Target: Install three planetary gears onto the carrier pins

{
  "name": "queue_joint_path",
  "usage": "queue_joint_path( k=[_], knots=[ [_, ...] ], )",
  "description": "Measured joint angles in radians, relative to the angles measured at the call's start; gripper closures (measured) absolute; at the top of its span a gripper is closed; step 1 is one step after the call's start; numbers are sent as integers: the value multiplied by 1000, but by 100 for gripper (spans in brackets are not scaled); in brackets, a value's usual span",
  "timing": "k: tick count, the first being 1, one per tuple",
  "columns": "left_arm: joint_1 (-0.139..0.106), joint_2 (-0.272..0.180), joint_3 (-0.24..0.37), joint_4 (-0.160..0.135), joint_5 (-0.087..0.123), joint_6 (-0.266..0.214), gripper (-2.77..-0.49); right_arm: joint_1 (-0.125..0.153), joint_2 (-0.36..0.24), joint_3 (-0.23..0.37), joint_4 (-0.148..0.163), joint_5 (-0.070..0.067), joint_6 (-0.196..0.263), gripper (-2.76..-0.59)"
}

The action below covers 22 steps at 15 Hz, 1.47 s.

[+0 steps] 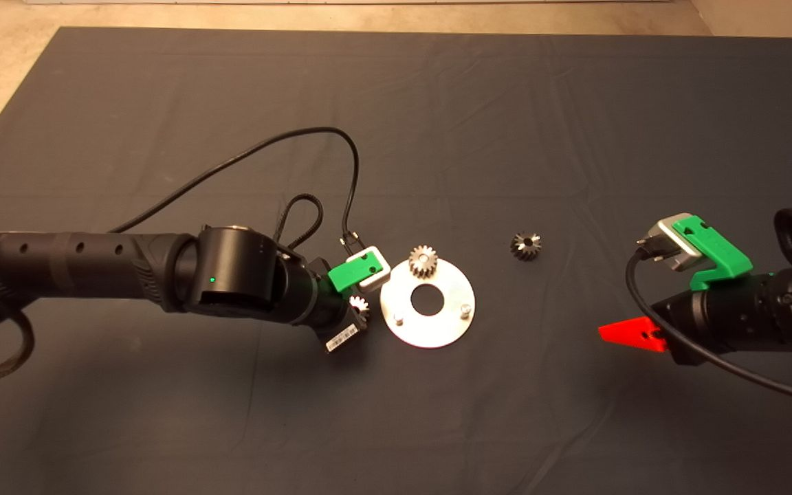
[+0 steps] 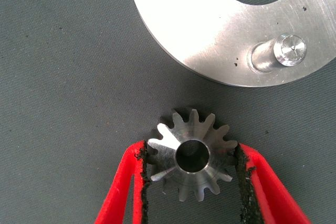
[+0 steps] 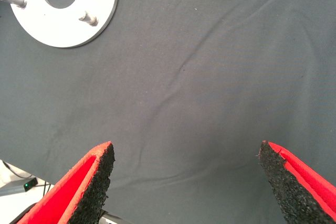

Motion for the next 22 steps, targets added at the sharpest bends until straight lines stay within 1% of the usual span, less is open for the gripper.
queue_joint_path(
  k=[3, 5, 8, 10, 11, 12, 13, 14, 15, 17, 19, 20, 22],
  knots=[
    [1, -5, 3, 1, -4, 0, -74, 0, 0, 0, 0, 0, 0, -205],
    [1, -6, 4, 1, -3, -1, -69, 0, 0, 0, 0, 0, 0, -205],
    [0, -22, 30, 1, 0, -3, -66, 0, 0, 0, 0, 0, 0, -205],
    [0, -25, 77, 1, 18, -12, -65, 0, 0, 0, 0, 0, 0, -205],
    [-3, -24, 103, 0, 32, -26, -64, 0, 0, 0, 0, 0, 0, -205],
    [-17, -24, 122, -3, 44, -35, -64, 0, 0, 0, 0, 0, 0, -205],
    [-41, -25, 136, -1, 60, -47, -64, 0, 0, 0, 0, 0, 0, -205],
    [-65, -25, 150, -1, 67, -60, -64, 0, 0, 0, 0, 0, 0, -205],
    [-78, -23, 158, -1, 67, -66, -64, 0, 0, 0, 0, 1, 0, -205],
    [-81, -18, 162, -3, 67, -68, -64, 0, 0, 0, 0, 0, 0, -205],
    [-92, -16, 163, -3, 69, -79, -64, 0, 0, 0, 1, 0, 0, -205],
    [-97, -10, 163, -3, 72, -84, -64, 0, 0, 0, 1, 1, 0, -205],
    [-97, 13, 163, -4, 74, -102, -64, 0, 0, 0, 1, 0, 0, -205]
  ],
)
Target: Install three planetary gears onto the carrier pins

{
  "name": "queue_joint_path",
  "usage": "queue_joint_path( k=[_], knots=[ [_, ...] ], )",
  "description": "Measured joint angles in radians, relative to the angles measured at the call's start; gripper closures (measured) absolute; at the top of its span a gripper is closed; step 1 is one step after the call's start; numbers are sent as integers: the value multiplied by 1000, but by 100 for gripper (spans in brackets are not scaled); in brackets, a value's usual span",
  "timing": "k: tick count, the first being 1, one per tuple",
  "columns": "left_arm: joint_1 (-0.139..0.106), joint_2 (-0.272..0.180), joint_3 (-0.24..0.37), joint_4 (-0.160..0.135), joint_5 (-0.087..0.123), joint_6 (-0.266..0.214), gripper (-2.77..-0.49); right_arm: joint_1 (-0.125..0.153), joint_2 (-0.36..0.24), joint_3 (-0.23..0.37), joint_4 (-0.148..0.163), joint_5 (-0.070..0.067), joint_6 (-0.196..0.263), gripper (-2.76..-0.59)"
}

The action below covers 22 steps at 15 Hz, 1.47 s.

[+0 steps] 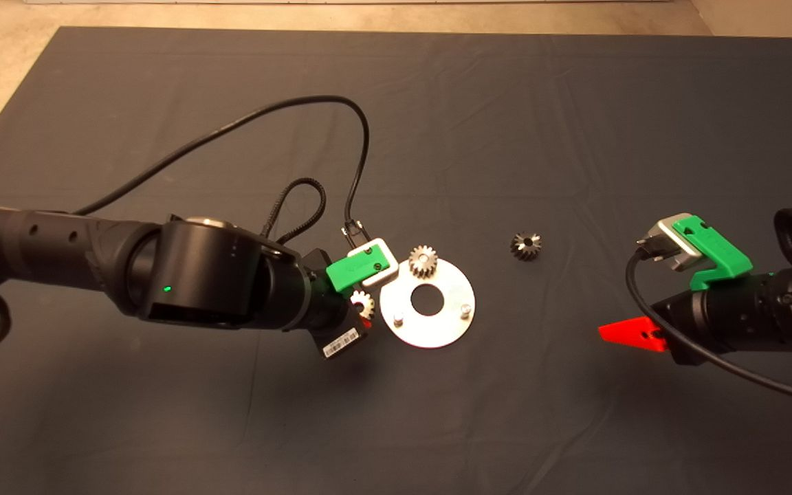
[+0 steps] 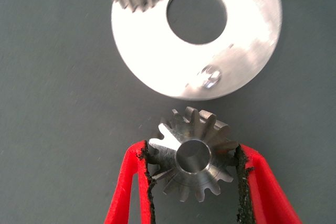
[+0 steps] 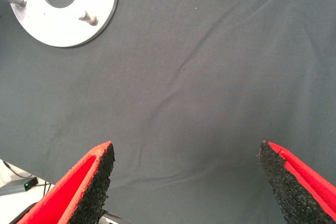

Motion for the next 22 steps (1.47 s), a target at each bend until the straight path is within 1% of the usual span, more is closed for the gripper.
queue_joint_path(
  k=[4, 5, 9, 12, 14, 16, 18, 20, 22],
  knots=[
    [0, 49, 0, 0, -2, -10, -63, 0, 0, 0, 0, 0, 0, -205],
    [0, 53, 0, 0, -3, -19, -63, 0, 0, 0, 0, 0, 0, -205],
    [0, 61, -2, 0, -1, -23, -62, 0, 0, 0, 0, 0, 0, -205],
    [1, 64, -31, 0, -8, -23, -62, 0, 0, 0, 0, 0, 0, -205],
    [3, 69, -51, 1, -5, -22, -62, 0, 0, 0, 0, 0, 0, -205],
    [3, 78, -51, 1, -5, -22, -62, 0, 0, 0, 0, 1, 0, -205],
    [3, 83, -53, 1, -10, -22, -62, 0, 0, 0, 2, 0, 0, -205],
    [3, 82, -54, 1, -9, -22, -62, 0, -3, 0, 5, 0, 0, -205],
    [3, 82, -55, 1, -13, -22, -62, 0, -3, 0, 5, 0, 0, -205]
  ],
)
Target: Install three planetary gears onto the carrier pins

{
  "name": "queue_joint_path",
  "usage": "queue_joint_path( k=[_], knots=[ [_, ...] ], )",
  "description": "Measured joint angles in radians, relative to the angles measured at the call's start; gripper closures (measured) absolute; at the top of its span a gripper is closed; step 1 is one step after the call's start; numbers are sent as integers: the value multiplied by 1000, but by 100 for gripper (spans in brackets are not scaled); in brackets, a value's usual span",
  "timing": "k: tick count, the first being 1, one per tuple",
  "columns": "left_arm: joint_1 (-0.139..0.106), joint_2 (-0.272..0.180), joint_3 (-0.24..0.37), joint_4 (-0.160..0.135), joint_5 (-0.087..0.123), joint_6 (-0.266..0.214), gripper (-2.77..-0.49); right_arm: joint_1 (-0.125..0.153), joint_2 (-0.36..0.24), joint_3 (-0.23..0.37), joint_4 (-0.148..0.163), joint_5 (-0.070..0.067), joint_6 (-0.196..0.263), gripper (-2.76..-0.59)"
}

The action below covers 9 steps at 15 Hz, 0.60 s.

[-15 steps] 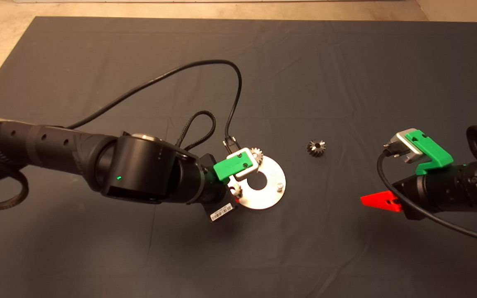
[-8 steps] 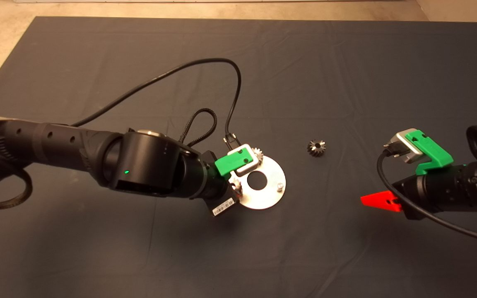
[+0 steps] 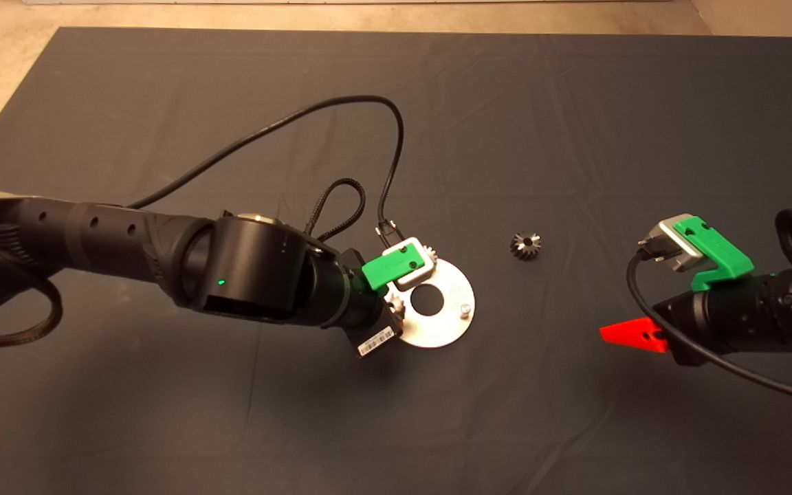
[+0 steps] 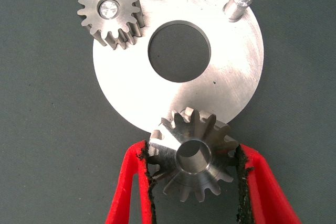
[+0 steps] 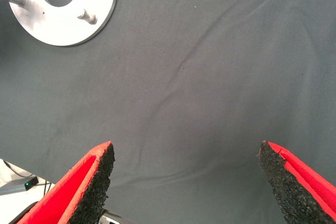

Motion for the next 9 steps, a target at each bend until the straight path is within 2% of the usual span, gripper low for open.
queue_joint_path(
  k=[3, 9],
  knots=[
    [3, -1, -3, 2, -11, 0, -62, 0, 0, 0, 0, 0, 0, -205],
    [25, -1, -12, 9, -32, 0, -62, 0, 0, 0, 1, 0, 0, -205]
  ],
)
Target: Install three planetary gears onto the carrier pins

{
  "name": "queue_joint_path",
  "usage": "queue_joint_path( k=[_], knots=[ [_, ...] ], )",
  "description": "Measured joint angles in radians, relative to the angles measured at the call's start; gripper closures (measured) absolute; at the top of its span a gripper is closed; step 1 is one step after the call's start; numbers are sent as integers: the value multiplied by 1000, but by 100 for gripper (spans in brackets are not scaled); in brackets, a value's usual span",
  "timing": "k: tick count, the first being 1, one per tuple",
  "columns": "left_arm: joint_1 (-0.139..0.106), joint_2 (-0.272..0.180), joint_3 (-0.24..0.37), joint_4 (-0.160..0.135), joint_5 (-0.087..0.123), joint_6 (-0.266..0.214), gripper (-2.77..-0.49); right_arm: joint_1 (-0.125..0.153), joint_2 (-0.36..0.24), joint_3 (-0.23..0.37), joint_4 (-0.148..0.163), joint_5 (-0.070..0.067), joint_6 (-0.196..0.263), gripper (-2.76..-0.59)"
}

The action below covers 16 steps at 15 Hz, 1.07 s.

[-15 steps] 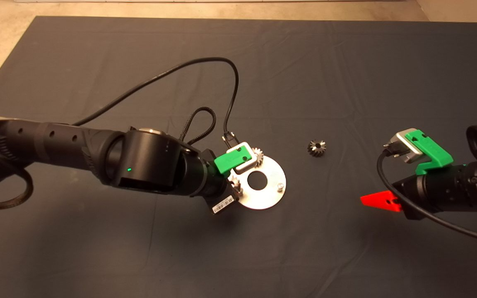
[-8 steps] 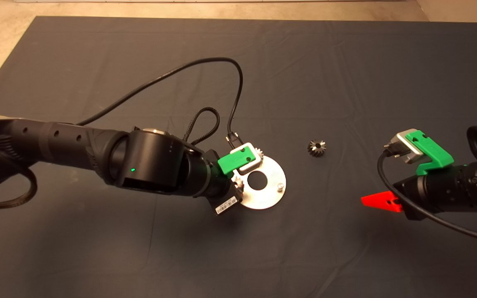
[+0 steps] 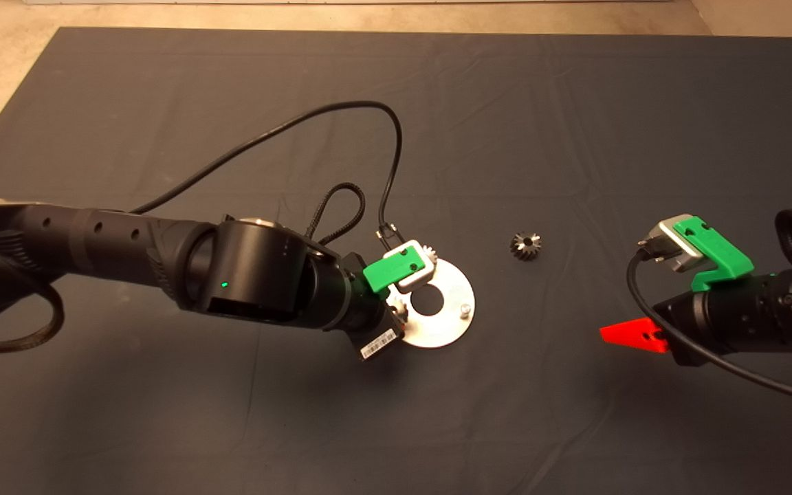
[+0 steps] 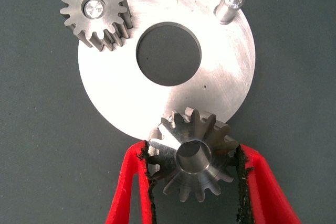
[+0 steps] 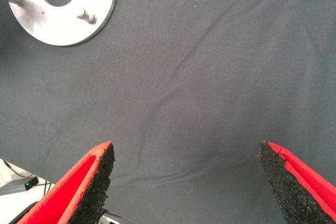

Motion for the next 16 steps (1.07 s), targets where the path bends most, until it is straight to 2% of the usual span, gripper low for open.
queue_joint_path(
  k=[3, 6, 9, 16],
  knots=[
    [19, 0, -14, 16, -6, 0, -61, 3, -3, 0, 0, 0, 0, -205],
    [20, 0, -15, 27, -10, 0, -61, 3, -6, 0, 1, 0, 0, -205],
    [36, 0, -18, 34, -19, 0, -60, 3, -6, 0, 1, 0, 0, -205],
    [36, 0, -32, 49, -41, 0, -60, 3, -11, 0, 2, 0, 0, -205]
  ],
)
